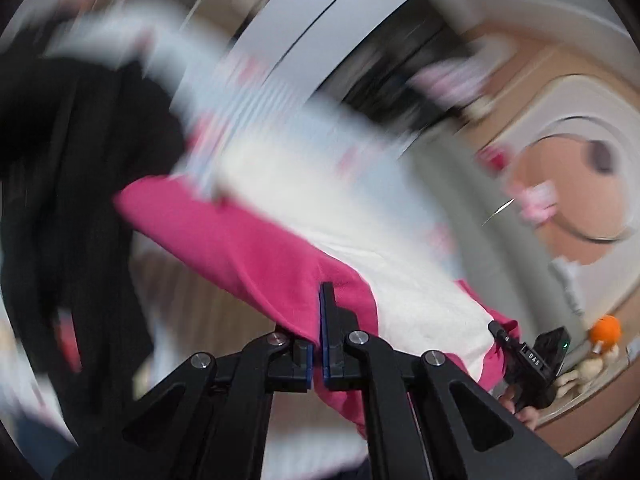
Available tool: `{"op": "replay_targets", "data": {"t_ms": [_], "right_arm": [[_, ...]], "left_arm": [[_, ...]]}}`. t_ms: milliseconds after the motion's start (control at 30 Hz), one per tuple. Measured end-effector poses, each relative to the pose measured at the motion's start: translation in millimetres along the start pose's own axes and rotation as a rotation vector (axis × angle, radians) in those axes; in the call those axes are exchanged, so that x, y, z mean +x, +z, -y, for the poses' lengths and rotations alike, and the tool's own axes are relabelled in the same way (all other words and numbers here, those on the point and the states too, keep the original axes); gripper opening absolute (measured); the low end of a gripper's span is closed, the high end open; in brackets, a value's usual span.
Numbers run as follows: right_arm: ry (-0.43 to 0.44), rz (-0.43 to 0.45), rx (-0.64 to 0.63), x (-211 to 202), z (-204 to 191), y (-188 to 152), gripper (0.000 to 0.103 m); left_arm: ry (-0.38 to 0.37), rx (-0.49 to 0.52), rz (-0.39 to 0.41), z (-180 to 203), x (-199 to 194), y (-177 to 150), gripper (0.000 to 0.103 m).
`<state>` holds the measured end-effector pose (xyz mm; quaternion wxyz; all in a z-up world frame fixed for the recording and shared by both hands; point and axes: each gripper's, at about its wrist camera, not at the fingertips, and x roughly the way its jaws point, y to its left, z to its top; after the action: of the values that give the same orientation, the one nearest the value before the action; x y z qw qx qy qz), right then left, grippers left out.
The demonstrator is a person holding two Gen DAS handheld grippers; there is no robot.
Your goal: Fold clothes
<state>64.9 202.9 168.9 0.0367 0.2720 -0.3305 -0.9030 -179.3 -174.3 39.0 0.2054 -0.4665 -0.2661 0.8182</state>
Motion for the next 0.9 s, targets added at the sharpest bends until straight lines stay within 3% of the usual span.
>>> {"op": "replay_targets", "data": {"t_ms": [67,133,200,300,367,467,500,533,667,800,900], "right_arm": [[-0.064,-0.127,0.169,41,65,-52,0.007],[-0.133,-0.217,0.224,65,102,-88,0.007],[-0.185,-0.270,0.244,78,125,-115,0.008],[-0.231,-0.254,0.190,70,124,-127,0.011],[-0.246,-0.245,0.172,66,123,-132,0.013],[-0.224,-0.232,0.225,52,120,-140,0.016],[-0.183,-0.246,0.237,54,117,-145,0.023],[-0.144,-0.261,0.247,57,114,-149,0.033],[-0.038,-0.364,0.164,81,94,-177,0.036],[0.042,-0.423,0.078,95,72,-192,0.041],[-0.009,-0.439,0.064,106,73,-202,0.043]], "left_arm": [[0.065,-0.062,-0.155,-44,55,-29,0.003],[0.106,-0.060,-0.228,-62,79,-48,0.004],[0.133,-0.042,-0.229,-68,83,-64,0.004],[0.150,0.022,-0.195,-62,73,-84,0.004],[0.113,0.017,-0.185,-64,66,-98,0.005],[0.022,-0.022,-0.168,-72,58,-122,0.007],[-0.003,-0.026,-0.162,-71,54,-126,0.009],[-0.025,-0.027,-0.155,-70,51,-130,0.013],[-0.111,-0.044,-0.134,-58,48,-130,0.031],[-0.137,-0.014,-0.140,-44,53,-138,0.034],[-0.103,-0.001,-0.163,-37,65,-148,0.034]]}}
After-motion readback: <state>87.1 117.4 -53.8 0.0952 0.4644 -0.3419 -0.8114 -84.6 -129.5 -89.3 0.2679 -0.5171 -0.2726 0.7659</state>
